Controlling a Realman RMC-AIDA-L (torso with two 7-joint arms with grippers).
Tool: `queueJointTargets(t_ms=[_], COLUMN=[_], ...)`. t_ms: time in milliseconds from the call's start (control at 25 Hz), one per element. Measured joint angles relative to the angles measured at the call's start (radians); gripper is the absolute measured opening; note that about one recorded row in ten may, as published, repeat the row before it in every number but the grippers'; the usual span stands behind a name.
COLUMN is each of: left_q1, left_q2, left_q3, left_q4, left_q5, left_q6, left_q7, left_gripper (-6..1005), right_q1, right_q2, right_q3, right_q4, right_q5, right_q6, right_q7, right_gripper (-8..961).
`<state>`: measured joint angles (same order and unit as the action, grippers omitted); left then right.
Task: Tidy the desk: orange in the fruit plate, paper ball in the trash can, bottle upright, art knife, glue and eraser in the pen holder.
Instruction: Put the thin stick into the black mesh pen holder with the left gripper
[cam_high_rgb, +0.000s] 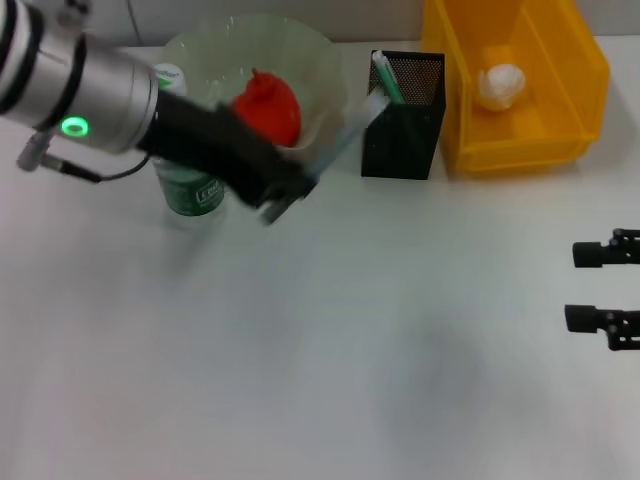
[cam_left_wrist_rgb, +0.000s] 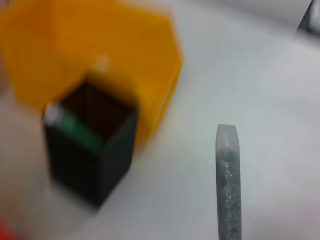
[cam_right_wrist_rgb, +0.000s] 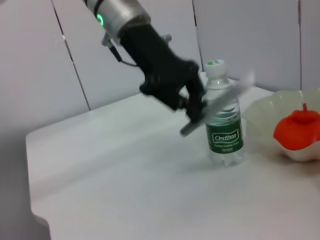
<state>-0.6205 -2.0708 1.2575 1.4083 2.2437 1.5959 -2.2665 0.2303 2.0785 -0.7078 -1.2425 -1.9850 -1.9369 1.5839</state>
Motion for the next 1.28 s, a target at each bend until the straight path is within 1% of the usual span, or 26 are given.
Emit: queueJointTargets(t_ms=[120,200,240,320,400,440,480,600,760,840,880,960,1040,1160,1280], left_q1=[0.02,0.037,0.04,0.05,0.051,0.047,0.047,0.02,-0.019,-0.049,-0.049,-0.064,-0.081,-0.098,-0.113], left_q2=[0.0,-0.002,-0.003,-0.004,-0.004,-0.005,-0.005,-0.005,-0.006,-0.007,-0.007,-0.008,-0.009,-0.01,-0.01], left_q3=[-0.023,-0.006,0.0,0.051,0.094,0.138,0.138,0.177,0.186,0.191,0.191,0.212,0.249,0.287,0.343], left_q4=[-0.003,-0.001,-0.001,-0.011,-0.028,-0.061,-0.061,-0.142,-0.257,-0.344,-0.344,-0.398,-0.45,-0.5,-0.543], left_q5=[-0.15,-0.223,-0.237,-0.277,-0.285,-0.293,-0.293,-0.333,-0.416,-0.499,-0.499,-0.551,-0.605,-0.667,-0.767], left_q6=[-0.055,-0.128,-0.148,-0.269,-0.363,-0.474,-0.474,-0.622,-0.736,-0.8,-0.8,-0.843,-0.902,-0.949,-0.998], left_q7=[0.043,0.061,0.064,0.071,0.073,0.073,0.073,0.079,0.135,0.188,0.188,0.236,0.281,0.324,0.395], left_gripper=[147,146,146,145,145,145,145,145,145,145,146,146,146,146,146], right_q1=[-0.012,-0.017,-0.018,-0.019,-0.02,-0.02,-0.02,-0.015,-0.005,-0.004,-0.003,-0.001,0.003,0.008,0.017], right_q2=[0.0,0.0,0.0,0.001,0.002,0.002,0.003,0.003,0.003,0.003,0.003,0.003,0.003,0.003,0.002], right_q3=[0.011,0.012,0.013,0.013,0.012,0.01,0.008,0.005,0.005,0.004,0.004,0.004,0.004,0.004,0.004], right_q4=[0.0,0.0,0.001,0.01,0.021,0.025,0.03,0.036,0.037,0.038,0.04,0.045,0.051,0.063,0.076], right_q5=[0.0,-0.001,-0.001,-0.001,-0.001,-0.001,-0.001,0.003,0.0,-0.001,-0.001,-0.001,-0.001,-0.002,-0.003], right_q6=[-0.008,-0.011,-0.015,-0.02,-0.023,-0.024,-0.026,-0.031,-0.032,-0.031,-0.03,-0.03,-0.027,-0.024,-0.023], right_q7=[0.009,0.012,0.012,0.012,0.011,0.008,0.007,0.005,0.004,0.001,-0.002,-0.007,-0.009,-0.012,-0.018], right_gripper=[734,734,734,733,733,733,733,733,733,733,733,733,733,733,733])
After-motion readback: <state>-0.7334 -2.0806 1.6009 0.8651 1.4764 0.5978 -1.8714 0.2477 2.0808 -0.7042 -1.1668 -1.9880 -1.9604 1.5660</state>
